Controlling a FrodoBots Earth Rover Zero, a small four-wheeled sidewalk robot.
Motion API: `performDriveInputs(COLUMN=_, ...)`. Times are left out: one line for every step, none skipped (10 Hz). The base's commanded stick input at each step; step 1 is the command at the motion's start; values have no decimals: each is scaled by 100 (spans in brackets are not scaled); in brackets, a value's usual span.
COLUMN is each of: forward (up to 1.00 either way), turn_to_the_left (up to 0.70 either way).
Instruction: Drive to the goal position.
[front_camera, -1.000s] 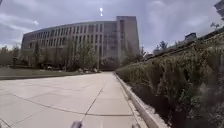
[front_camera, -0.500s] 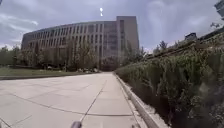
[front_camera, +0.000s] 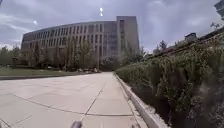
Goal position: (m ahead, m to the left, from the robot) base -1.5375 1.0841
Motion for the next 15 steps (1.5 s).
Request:
performDriveInputs(forward=0, turn_to_the_left=0)
performDriveInputs(forward=3, turn_to_the_left=0)
performDriveInputs(forward=1, turn_to_the_left=0)
performDriveInputs(forward=3, turn_to_the_left=0)
performDriveInputs(forward=4, turn_to_the_left=0)
performDriveInputs(forward=4, turn_to_the_left=0)
performDriveInputs(forward=1, turn_to_the_left=0)
performDriveInputs(forward=2, turn_to_the_left=0)
performDriveInputs(forward=4, turn_to_the_left=0)
performDriveInputs(forward=1, turn_to_the_left=0)
performDriveInputs(forward=4, turn_to_the_left=0)
performDriveInputs(forward=4, turn_to_the_left=0)
performDriveInputs(forward=4, turn_to_the_left=0)
performDriveInputs(forward=4, turn_to_the_left=0)
performDriveInputs(forward=4, turn_to_the_left=0)
